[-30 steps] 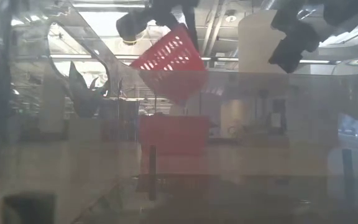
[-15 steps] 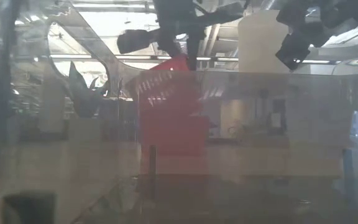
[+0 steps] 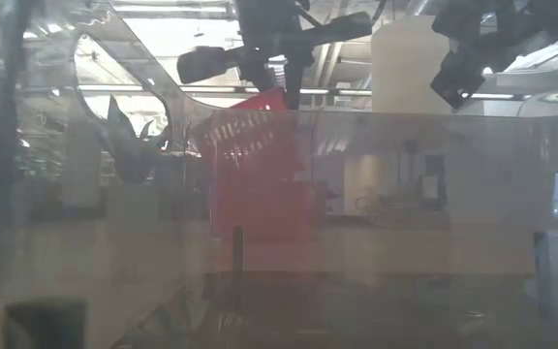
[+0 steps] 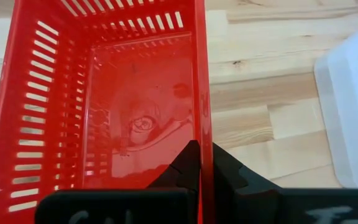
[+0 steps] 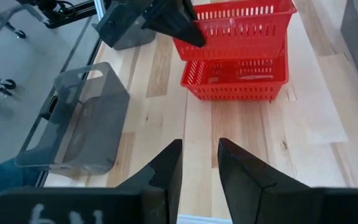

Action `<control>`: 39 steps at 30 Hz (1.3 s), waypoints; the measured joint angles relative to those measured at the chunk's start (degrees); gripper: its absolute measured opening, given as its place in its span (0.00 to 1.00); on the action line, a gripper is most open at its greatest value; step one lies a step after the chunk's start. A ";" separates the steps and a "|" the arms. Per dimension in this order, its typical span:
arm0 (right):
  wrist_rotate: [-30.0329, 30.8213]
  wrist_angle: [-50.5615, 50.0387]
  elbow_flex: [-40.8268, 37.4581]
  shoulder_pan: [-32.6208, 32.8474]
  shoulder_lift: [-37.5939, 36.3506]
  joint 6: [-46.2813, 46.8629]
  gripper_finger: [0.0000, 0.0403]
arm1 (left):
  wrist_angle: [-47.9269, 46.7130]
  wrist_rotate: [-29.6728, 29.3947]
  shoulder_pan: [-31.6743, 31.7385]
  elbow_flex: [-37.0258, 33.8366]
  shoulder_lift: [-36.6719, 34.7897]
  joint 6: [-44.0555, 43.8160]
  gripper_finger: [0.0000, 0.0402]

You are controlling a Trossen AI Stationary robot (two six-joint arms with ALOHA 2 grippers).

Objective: Stack baskets by color
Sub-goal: Stack the left red bin on top of the middle red bin

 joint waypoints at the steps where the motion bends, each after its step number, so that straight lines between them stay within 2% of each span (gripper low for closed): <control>1: 0.00 0.00 0.00 0.00 0.00 0.00 0.30 | -0.01 0.00 0.00 0.00 0.00 0.04 0.00; 7: 0.00 -0.17 0.00 -0.01 0.00 0.02 0.30 | -0.04 -0.10 0.01 0.00 -0.02 -0.18 0.05; 18: -0.02 -0.17 0.00 -0.01 0.00 0.04 0.30 | 0.32 0.06 0.31 -0.12 1.78 1.86 0.27; 25: -0.02 -0.22 0.00 -0.01 0.04 0.02 0.30 | -0.04 2.15 1.91 3.28 1.08 10.03 0.39; 29: -0.02 -0.18 0.00 -0.01 0.07 0.00 0.30 | 0.70 3.68 2.52 3.74 1.01 12.41 0.42; 39: -0.02 -0.15 0.00 -0.01 0.09 -0.28 0.30 | 2.43 4.60 2.73 1.44 2.78 10.34 0.43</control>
